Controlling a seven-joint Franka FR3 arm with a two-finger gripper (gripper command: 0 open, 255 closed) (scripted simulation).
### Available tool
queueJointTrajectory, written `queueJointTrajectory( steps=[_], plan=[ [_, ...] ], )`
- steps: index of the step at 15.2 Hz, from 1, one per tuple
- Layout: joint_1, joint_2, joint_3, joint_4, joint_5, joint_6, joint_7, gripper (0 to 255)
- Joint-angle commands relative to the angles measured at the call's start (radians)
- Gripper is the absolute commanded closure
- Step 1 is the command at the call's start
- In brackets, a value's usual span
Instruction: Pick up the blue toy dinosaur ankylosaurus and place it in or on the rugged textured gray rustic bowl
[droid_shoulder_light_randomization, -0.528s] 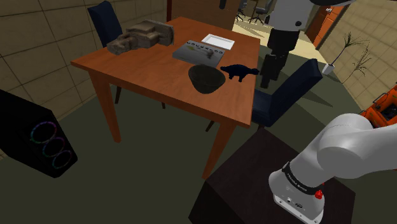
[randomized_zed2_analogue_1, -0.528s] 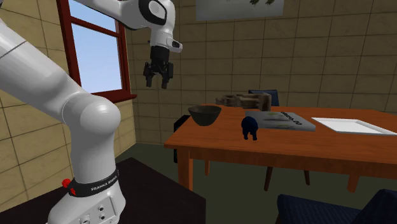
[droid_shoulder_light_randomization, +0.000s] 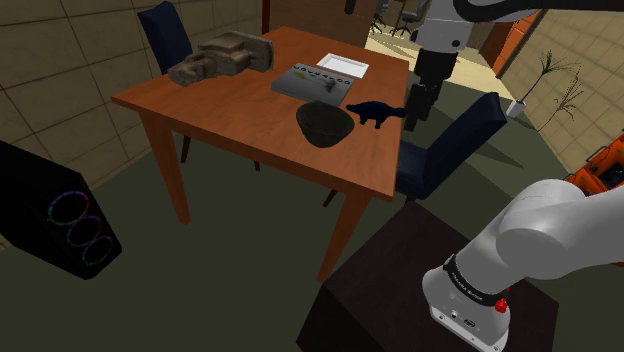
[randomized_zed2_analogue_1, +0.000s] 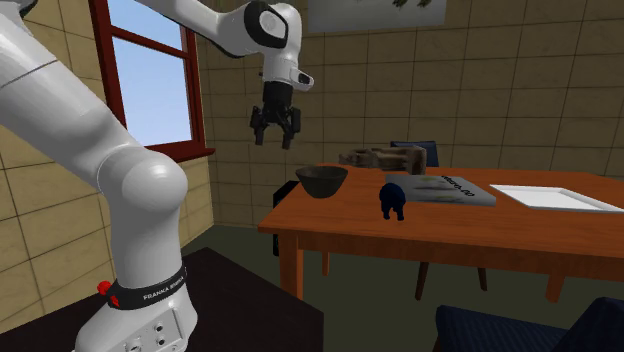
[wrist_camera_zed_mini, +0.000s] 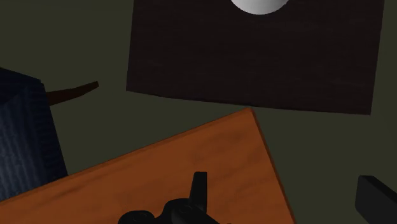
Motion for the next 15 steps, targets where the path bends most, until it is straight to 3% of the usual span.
queueJointTrajectory(
  steps=[1,8,15],
  plan=[
    [-0.013,0.05,-0.039,0.012,-0.025,0.048,-0.053,0],
    [-0.044,0.243,-0.155,0.098,-0.065,0.187,-0.221,0],
    [-0.065,0.475,-0.253,0.249,-0.035,0.292,-0.396,0]
  ],
)
